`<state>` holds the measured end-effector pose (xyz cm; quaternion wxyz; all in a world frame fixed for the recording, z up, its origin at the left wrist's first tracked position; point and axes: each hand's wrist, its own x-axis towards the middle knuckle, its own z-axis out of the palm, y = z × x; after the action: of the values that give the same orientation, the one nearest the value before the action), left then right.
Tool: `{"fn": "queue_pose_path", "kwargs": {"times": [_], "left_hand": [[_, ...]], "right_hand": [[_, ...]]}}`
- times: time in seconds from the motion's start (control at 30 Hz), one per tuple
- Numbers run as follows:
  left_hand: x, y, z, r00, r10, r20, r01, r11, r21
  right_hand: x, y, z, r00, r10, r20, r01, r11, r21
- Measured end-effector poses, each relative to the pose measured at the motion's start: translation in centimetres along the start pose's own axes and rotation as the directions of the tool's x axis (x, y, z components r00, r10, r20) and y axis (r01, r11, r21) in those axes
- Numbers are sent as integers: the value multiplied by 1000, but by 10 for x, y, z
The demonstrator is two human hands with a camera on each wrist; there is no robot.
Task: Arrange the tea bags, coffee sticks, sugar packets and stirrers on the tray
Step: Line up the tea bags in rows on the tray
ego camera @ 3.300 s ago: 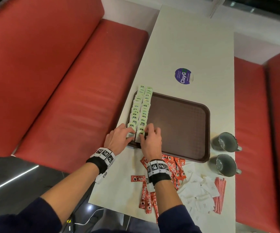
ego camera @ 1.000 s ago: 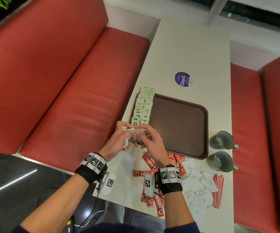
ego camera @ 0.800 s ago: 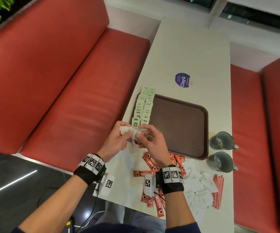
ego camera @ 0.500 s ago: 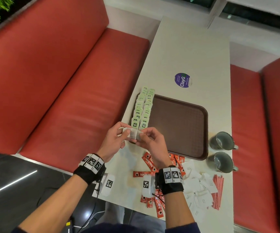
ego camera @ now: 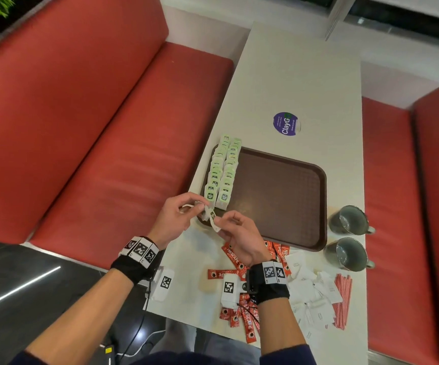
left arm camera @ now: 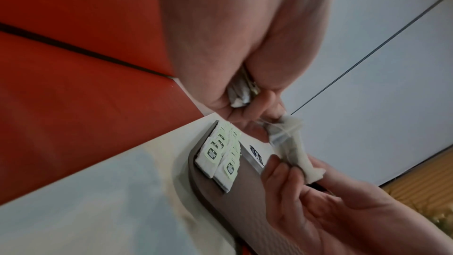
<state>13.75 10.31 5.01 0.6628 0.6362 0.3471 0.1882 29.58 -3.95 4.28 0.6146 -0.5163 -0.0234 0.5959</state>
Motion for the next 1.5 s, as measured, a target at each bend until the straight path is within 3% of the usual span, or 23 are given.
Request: {"fn": "queue_pose_path", "kwargs": {"times": [0.07,0.17,0.3,0.43,0.63,0.77,0.9,1.2,1.33,1.5], "left_hand": [[2,0,-1,999,0,-50,2,998,55],[9,-5,-5,990,-39,-134,60,987,151],[20,-12,-3,982,-62,-176,114,947,302],[26,-9,4,992,-50,-112,93,905,416],[41,-8,9,989,-146,-7,125,819,560],[48,-11,7,975,-201,94,95,761,642],[56,-18,5,981,-149,126,4,659,752],[81,-9,15,958,-212,193,-99,388,916],[88,-11,18,959,-190,209,-120,398,909],[84,-17,15,977,-66,204,-153,450,880]], "right_hand": [[5,2,-6,999,-16,-45,15,1000,-11],[18,8,-14,980,-114,-162,82,978,-192],[39,17,-19,884,-335,-325,124,840,-528],[54,20,-17,802,-445,-398,71,733,-677],[70,27,-17,754,-519,-402,53,659,-751],[75,26,-17,757,-560,-337,87,598,-797],[80,29,-19,759,-582,-292,85,532,-842],[82,30,-23,783,-558,-274,86,534,-841],[82,29,-23,795,-546,-265,89,537,-839],[82,30,-23,807,-532,-257,84,535,-841]]}}
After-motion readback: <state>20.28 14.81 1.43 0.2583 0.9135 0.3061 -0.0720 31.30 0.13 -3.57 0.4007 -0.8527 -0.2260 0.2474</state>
